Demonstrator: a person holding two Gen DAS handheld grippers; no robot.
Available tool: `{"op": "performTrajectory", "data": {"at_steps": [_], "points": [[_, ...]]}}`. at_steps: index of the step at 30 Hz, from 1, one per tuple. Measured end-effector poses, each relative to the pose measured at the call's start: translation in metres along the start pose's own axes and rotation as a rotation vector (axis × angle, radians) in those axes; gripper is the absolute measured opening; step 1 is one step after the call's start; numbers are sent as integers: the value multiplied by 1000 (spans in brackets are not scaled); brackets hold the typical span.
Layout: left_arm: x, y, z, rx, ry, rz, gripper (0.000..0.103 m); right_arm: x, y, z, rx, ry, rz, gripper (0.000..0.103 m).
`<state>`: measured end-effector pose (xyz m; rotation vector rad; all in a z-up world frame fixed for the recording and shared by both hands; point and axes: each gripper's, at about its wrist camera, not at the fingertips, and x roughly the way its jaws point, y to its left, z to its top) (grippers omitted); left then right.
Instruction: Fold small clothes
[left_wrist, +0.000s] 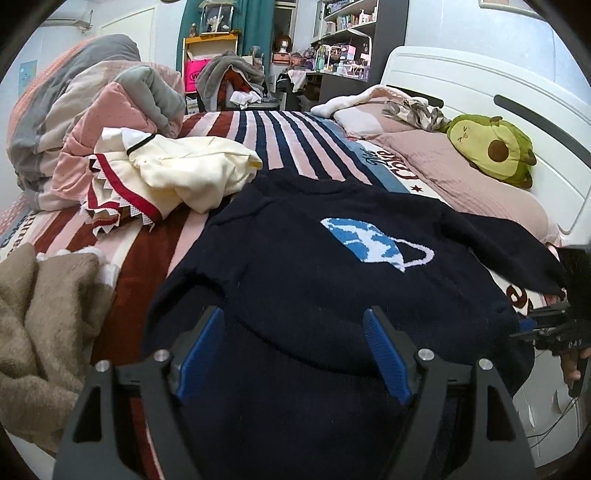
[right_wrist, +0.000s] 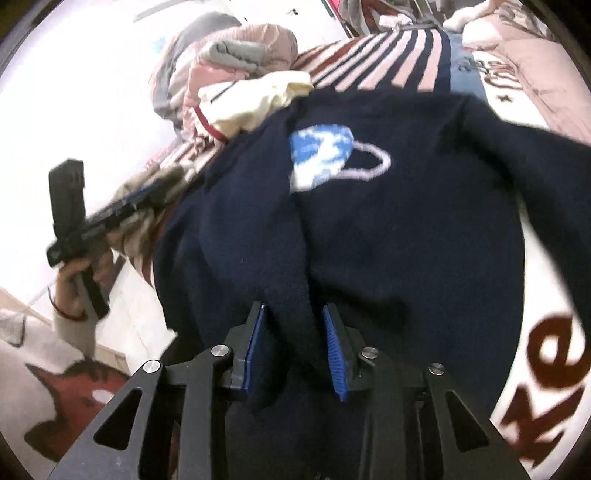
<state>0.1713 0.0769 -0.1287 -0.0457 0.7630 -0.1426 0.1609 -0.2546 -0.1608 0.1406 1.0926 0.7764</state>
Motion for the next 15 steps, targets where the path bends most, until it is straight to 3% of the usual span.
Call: {"op": "performTrajectory", "data": {"at_steps": [2, 6, 7, 9, 13, 15], "points": [[-1, -1, -2, 2, 6, -1, 75, -6, -4, -12, 31, -16, 11, 39], [-1, -7, -5, 1, 16, -18, 75, -5, -1, -27, 38, -43, 15, 38], [-2, -9, -5, 4, 17, -19, 75, -7, 2, -27, 26, -48, 19, 35], [-3, -12, -5, 8, 17, -21, 75, -6, 10, -28, 1, -50, 57, 7], [-9, -19, -1, 27, 6, -25, 75, -3, 28, -34, -65, -26, 90, 5], [-12, -21, 1, 35, -2, -24, 75, -7, 33, -35, -97, -32, 66, 7]]}}
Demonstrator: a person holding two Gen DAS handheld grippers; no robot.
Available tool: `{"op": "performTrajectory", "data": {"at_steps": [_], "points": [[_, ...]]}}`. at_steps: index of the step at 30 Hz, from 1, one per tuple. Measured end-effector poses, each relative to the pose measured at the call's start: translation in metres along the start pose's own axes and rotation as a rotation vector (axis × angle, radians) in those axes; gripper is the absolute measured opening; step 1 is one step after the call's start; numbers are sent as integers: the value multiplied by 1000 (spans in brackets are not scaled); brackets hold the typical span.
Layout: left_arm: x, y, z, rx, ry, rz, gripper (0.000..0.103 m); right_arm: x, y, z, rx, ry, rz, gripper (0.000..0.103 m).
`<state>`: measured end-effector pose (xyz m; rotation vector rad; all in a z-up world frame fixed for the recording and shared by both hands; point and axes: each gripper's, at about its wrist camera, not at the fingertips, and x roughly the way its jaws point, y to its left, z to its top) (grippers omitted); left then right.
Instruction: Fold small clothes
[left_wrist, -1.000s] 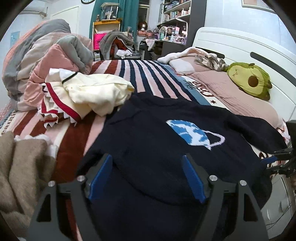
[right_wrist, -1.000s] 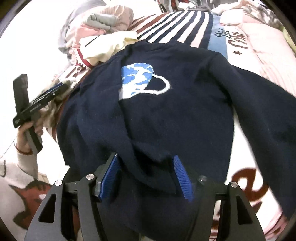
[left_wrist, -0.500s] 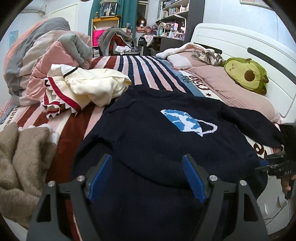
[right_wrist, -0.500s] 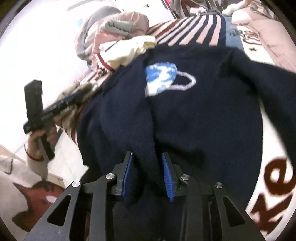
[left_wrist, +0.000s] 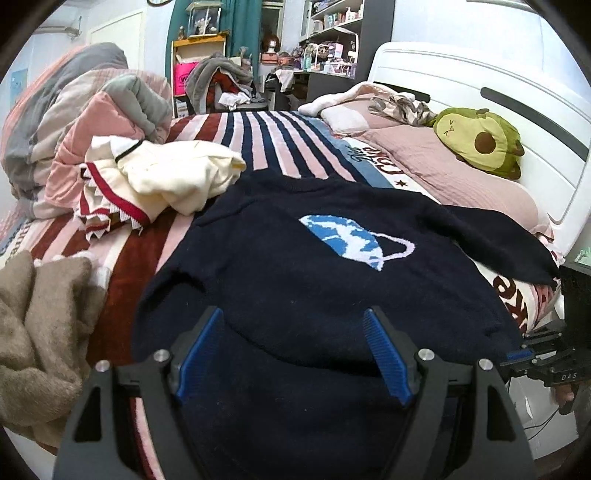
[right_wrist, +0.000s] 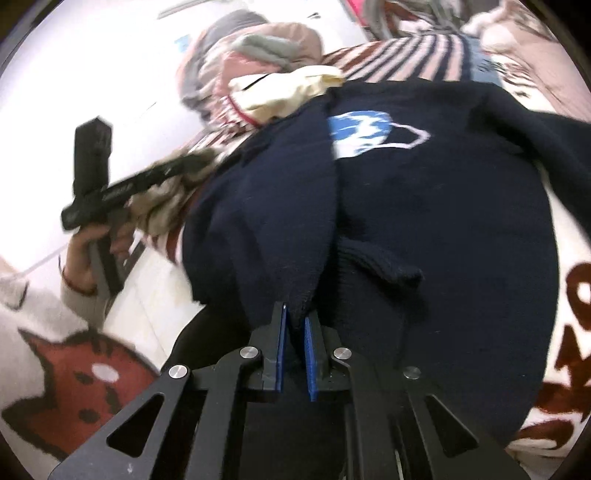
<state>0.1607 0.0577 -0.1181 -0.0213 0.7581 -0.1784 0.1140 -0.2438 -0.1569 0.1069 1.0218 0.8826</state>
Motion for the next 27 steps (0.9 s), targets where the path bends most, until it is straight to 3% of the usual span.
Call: {"op": "performTrajectory", "data": {"at_steps": [2, 3, 5, 14, 17, 20, 25, 27], "points": [[-3, -2, 1, 6, -9, -1, 75, -6, -2, 1, -20, -20, -70, 14], [-4, -3, 1, 8, -10, -1, 75, -10, -3, 1, -44, -32, -117, 34], [-5, -4, 1, 12, -11, 0, 75, -13, 1, 0, -125, -44, -189, 53], [-2, -11, -2, 29, 21, 5, 75, 22, 17, -9, -408, 21, -312, 58], [-1, -12, -1, 24, 29, 18, 75, 5, 21, -10, -410, -63, -345, 58], [-1, -13, 1, 13, 24, 32, 75, -10, 27, -10, -397, -139, -306, 57], [-7, -21, 5, 16, 10, 42, 75, 9, 31, -15, -452, -98, -261, 51], [-9, -24, 5, 22, 10, 50, 75, 25, 28, -19, -481, -69, -314, 51]]}}
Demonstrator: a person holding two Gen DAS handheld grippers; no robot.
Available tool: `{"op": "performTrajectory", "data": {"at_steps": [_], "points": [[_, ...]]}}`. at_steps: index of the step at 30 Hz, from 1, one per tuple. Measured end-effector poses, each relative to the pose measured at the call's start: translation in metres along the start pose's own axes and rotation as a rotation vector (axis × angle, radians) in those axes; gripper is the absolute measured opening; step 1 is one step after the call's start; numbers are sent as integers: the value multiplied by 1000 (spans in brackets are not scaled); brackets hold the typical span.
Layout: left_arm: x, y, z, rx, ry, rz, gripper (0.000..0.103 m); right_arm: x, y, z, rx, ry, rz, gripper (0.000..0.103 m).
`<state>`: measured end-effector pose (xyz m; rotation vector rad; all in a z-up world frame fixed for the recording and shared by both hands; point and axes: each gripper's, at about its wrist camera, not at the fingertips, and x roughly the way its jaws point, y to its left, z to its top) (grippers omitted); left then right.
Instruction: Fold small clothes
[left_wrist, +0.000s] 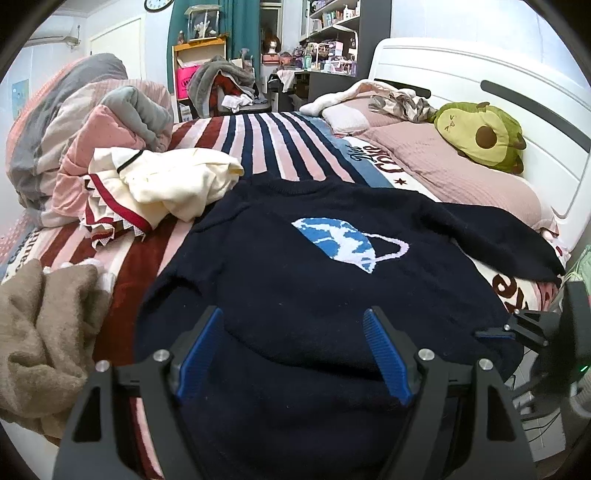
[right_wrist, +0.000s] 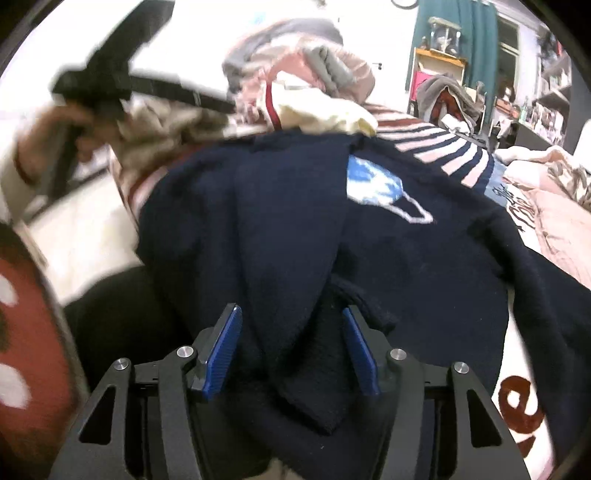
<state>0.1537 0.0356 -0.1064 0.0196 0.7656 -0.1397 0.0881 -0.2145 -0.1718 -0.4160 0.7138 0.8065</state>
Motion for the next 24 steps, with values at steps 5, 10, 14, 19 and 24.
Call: {"op": "performTrajectory", "data": {"at_steps": [5, 10, 14, 19, 24], "points": [[-1, -3, -1, 5, 14, 19, 75, 5, 6, -6, -52, -19, -78, 49], [-5, -6, -1, 8, 8, 12, 75, -4, -16, -4, 71, -55, -42, 15], [-8, -8, 0, 10, -2, 1, 75, -15, -28, 5, 146, -77, 21, 10], [-19, -7, 0, 5, -29, -14, 75, -33, -40, 14, 312, -80, 245, 6], [-30, 2, -3, -6, -63, -13, 77, -40, -52, 22, 507, -58, 505, 5]]}}
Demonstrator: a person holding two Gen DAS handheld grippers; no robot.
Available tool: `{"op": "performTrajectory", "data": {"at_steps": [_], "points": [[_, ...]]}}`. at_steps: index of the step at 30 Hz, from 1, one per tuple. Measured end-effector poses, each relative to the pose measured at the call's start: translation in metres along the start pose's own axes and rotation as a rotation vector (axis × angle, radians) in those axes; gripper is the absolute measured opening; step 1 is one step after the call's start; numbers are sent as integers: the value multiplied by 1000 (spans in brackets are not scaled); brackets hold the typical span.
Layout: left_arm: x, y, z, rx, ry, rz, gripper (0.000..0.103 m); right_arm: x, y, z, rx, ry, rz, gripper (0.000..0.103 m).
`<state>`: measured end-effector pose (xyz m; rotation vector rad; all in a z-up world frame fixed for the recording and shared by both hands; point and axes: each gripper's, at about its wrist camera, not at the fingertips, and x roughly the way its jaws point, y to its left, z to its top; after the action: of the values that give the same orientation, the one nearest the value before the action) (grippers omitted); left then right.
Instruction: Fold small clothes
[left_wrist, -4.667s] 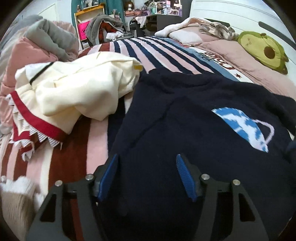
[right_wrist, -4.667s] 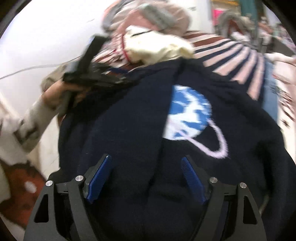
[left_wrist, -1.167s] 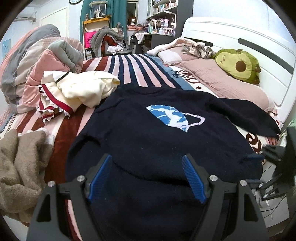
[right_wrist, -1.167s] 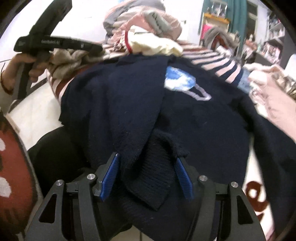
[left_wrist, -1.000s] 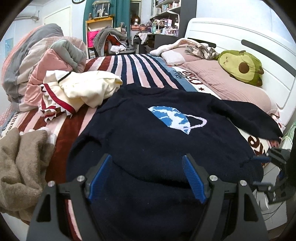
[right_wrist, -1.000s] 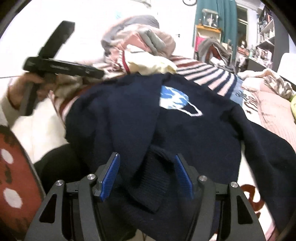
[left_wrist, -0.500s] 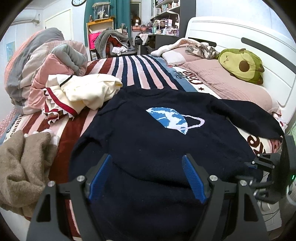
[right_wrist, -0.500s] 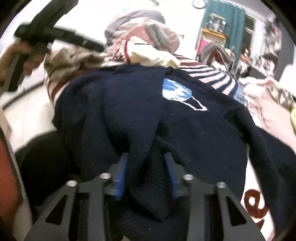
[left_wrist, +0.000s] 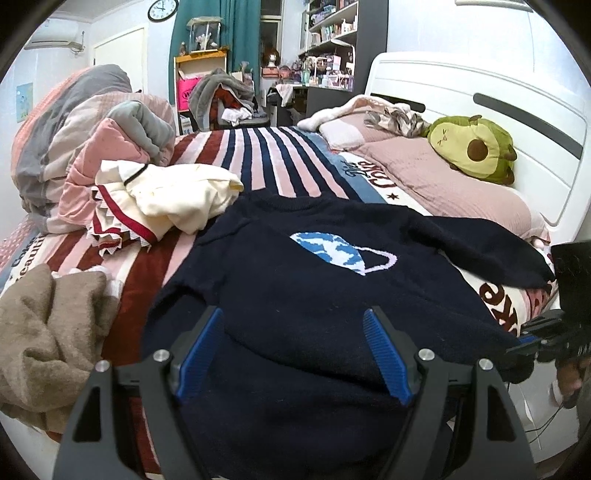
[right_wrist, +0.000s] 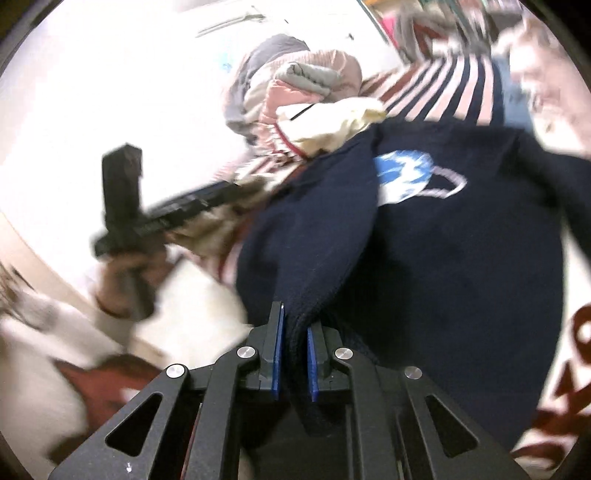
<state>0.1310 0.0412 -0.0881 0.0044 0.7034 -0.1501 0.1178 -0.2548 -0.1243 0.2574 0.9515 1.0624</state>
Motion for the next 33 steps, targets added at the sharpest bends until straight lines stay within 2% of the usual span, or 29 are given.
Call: {"op": "performTrajectory", "data": {"at_steps": [2, 3, 8, 11, 13, 15, 17, 19, 20, 23, 26, 28, 29, 30, 31, 32, 33], "points": [[0, 5, -1, -1, -1, 9, 79, 5, -12, 4, 115, 27, 53, 5], [1, 8, -2, -4, 0, 14, 79, 7, -21, 5, 166, 35, 52, 5], [11, 28, -5, -38, 18, 55, 79, 5, -79, 4, 327, 24, -146, 7], [19, 36, -6, -57, 26, 61, 79, 0, -86, 6, 259, 19, -340, 8], [23, 39, -6, -64, 33, 67, 79, -5, -84, 6, 228, 3, -373, 8], [26, 40, -7, -68, 35, 63, 79, -14, -80, 5, 216, -30, -333, 8], [26, 39, -8, -67, 34, 57, 79, -25, -70, 2, 180, -64, -293, 14], [25, 38, -8, -65, 31, 50, 79, -32, -59, -4, 158, -66, -248, 42], [24, 38, -8, -65, 29, 47, 79, -32, -58, -5, 155, -56, -225, 48], [22, 37, -10, -65, 23, 37, 79, -21, -49, -16, 142, -4, -154, 50], [18, 36, -11, -66, 16, 28, 79, 2, -42, -25, 157, 31, -33, 50], [16, 37, -12, -69, 13, 26, 79, 24, -35, -25, 117, 64, -77, 50], [15, 38, -12, -71, 10, 26, 79, 36, -28, -24, 62, 87, -144, 50], [14, 39, -12, -73, 8, 27, 79, 44, -22, -23, 13, 108, -199, 42], [12, 40, -12, -75, 4, 29, 79, 54, -15, -22, -39, 131, -249, 18], [10, 42, -12, -77, 0, 30, 79, 62, -9, -20, -75, 154, -266, 7], [8, 43, -12, -80, -5, 31, 79, 64, -5, -18, -86, 160, -251, 4]]}}
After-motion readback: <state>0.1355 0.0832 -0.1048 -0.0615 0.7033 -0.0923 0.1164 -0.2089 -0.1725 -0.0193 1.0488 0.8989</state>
